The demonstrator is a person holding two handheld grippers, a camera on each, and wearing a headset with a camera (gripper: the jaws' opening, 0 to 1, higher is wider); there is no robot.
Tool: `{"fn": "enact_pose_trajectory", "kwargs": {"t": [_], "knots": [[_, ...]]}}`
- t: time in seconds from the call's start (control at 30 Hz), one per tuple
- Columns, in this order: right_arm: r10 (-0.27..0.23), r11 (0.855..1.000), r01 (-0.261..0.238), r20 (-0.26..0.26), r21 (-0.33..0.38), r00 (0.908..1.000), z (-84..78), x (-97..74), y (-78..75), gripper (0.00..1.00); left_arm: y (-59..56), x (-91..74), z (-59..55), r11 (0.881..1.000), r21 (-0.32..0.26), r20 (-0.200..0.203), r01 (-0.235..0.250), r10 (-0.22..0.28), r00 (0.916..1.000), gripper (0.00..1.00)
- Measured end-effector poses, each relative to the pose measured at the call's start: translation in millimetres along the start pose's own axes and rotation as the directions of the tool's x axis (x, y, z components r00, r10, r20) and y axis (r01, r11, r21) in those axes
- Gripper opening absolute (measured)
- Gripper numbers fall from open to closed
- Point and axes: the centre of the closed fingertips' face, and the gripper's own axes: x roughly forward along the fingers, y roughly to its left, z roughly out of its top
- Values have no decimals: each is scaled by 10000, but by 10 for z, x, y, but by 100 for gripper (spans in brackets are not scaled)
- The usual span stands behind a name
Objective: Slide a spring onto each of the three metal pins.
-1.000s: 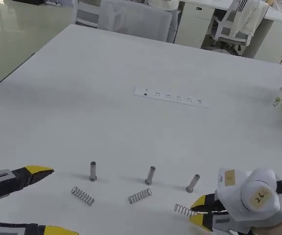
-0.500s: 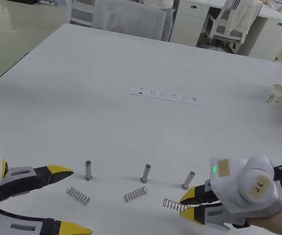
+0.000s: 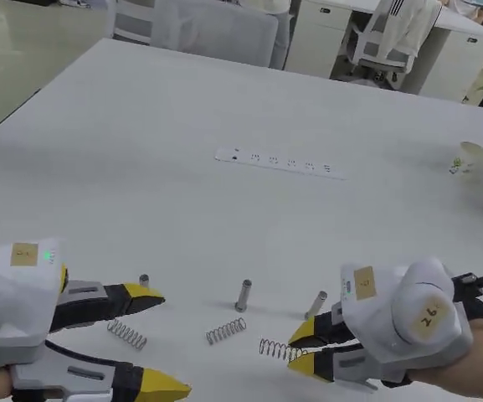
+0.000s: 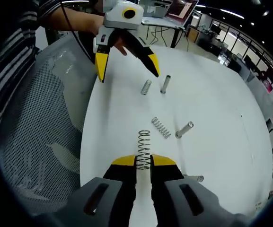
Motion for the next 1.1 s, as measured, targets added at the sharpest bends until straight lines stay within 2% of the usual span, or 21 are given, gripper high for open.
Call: {"fn": "enact_pose_trajectory", "kwargs": {"t": [0.2, 0.4, 0.53, 0.67, 0.77, 1.1], "knots": [[49, 9999, -49, 28, -117, 10000, 44, 4, 21, 8, -18, 157, 33, 9992, 161, -81, 355, -354, 9993, 53], [112, 9997, -110, 99, -240, 9999, 97, 0, 41, 8, -91, 326, 90, 9959, 326, -106, 843, -840, 9964, 47], [182, 9992, -177, 147, -359, 9997, 136, -4, 59, 8, -88, 404, 109, 9943, 348, -84, 1004, -1002, 9949, 42], [197, 9988, -190, 151, -462, 9997, 161, -5, 63, 8, -121, 485, 84, 9907, 595, -240, 1224, -1212, 9923, 36], [240, 9989, -233, 176, -399, 9996, 177, -3, 73, 8, -140, 533, 68, 9888, 569, -292, 1379, -1364, 9902, 33], [285, 9986, -271, 301, -457, 9991, 224, 9, 97, 8, -219, 645, 96, 9838, 622, -80, 1681, -1679, 9858, 22]]}}
